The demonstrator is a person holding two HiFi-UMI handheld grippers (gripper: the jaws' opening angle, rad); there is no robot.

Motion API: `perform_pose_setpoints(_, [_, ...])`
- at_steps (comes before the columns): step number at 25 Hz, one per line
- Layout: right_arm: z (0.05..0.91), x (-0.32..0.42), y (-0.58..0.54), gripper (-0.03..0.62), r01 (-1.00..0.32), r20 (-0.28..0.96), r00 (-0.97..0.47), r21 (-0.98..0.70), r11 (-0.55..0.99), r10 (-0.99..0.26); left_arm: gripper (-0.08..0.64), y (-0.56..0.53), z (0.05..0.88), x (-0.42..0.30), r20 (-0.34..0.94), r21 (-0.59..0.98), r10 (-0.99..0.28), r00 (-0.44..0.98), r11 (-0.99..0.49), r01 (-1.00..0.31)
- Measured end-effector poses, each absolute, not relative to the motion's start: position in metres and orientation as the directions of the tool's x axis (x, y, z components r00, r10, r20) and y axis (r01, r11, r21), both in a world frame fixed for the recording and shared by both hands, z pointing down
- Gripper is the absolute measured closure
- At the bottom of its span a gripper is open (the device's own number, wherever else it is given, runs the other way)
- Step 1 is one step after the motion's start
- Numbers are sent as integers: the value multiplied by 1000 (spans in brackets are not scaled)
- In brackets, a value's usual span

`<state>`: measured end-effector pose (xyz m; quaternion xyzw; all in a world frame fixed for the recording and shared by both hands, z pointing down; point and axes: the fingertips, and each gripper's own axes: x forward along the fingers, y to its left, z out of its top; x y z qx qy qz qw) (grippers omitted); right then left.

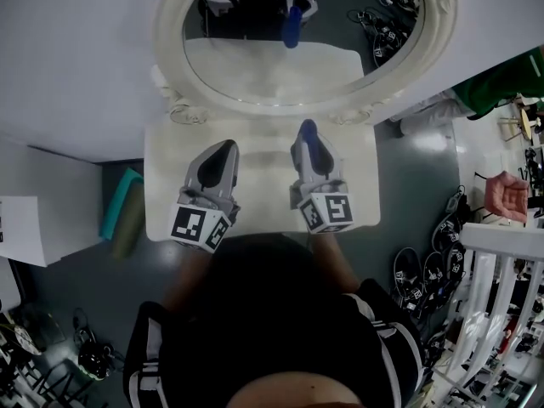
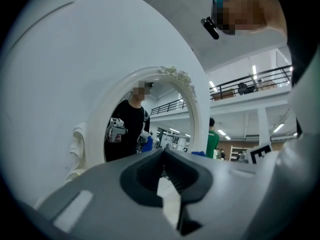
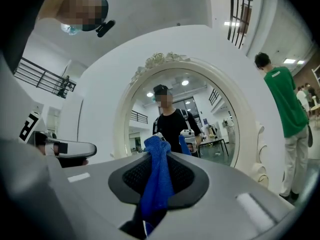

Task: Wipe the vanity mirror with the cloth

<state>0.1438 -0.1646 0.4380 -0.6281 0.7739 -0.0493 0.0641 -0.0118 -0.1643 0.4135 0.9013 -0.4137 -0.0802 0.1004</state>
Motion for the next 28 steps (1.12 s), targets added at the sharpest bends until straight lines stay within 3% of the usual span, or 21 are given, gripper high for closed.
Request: perform_pose_setpoints(28, [442, 159, -143, 534, -968, -49, -185, -164, 190, -982, 549, -148, 424, 21, -22, 259, -721, 693, -673, -692])
